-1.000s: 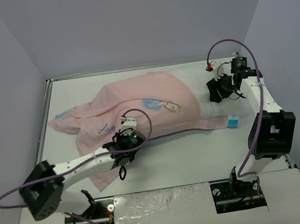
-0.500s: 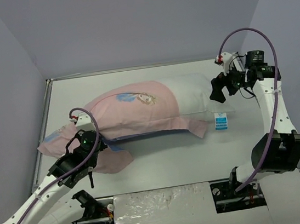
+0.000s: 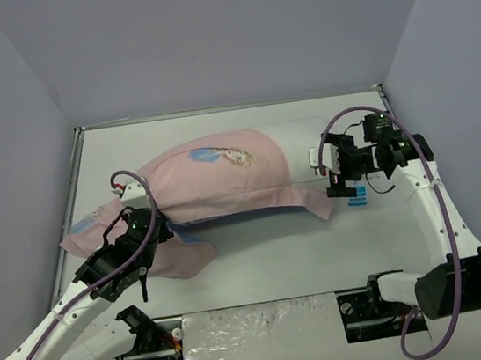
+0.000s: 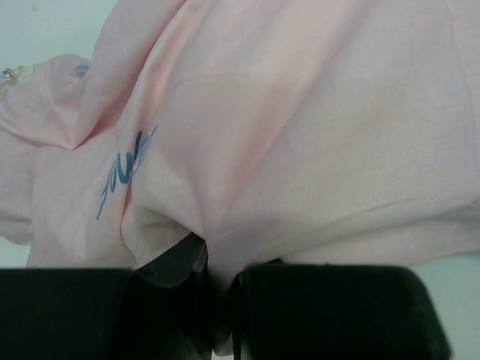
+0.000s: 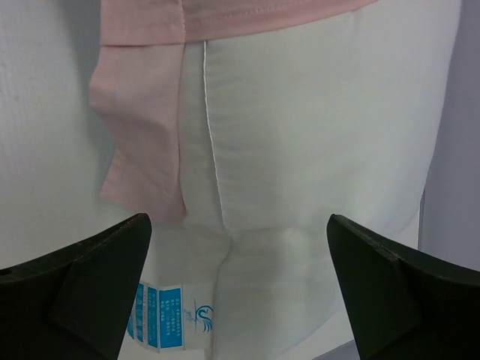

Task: Remove the pillowcase from the pillow

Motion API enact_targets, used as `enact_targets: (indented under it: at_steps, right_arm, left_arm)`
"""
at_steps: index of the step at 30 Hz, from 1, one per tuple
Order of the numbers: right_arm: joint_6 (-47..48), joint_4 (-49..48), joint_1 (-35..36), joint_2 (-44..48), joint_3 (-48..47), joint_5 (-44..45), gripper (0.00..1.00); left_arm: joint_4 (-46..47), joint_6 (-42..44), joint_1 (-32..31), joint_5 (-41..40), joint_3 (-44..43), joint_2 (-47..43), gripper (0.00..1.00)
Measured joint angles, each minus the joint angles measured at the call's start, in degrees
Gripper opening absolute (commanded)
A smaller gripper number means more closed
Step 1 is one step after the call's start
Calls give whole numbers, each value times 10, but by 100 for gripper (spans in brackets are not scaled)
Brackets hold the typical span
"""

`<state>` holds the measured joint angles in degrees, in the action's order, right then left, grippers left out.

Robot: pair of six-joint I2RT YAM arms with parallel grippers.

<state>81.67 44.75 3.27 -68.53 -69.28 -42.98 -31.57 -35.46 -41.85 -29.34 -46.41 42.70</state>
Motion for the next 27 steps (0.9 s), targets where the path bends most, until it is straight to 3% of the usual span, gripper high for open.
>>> enact_targets:
  at_steps: [6,8,11,12,14,15,17,22,27]
  right_arm:
    - [-7,-74,61,-76,25,76,99]
    - [-36,-111,83,-85,41,104,95]
    - [-92,-163,103,-96,49,143,72]
    - [-111,-183,105,-100,49,152,51]
    - [-148,-214,106,-111,47,168,29]
    - [-164,-224,106,-118,45,172,13]
    - [-191,-239,106,-127,43,173,0]
    - [-234,-248,91,-127,33,153,0]
    - [-265,-247,35,-125,4,71,0]
  left_arm:
    - [-9,-1,3,14,-2,-5,2]
    - [-12,-1,3,19,-7,-5,2]
    - [-19,-1,4,25,-18,-4,2]
    - [-22,-1,4,26,-23,-4,2]
    - [-25,-1,5,30,-32,-3,2]
    - [-26,-1,5,32,-37,-3,2]
    - [-30,0,5,37,-49,0,2]
    - [-52,9,18,39,-89,4,2]
    - [-62,22,53,64,-132,4,2]
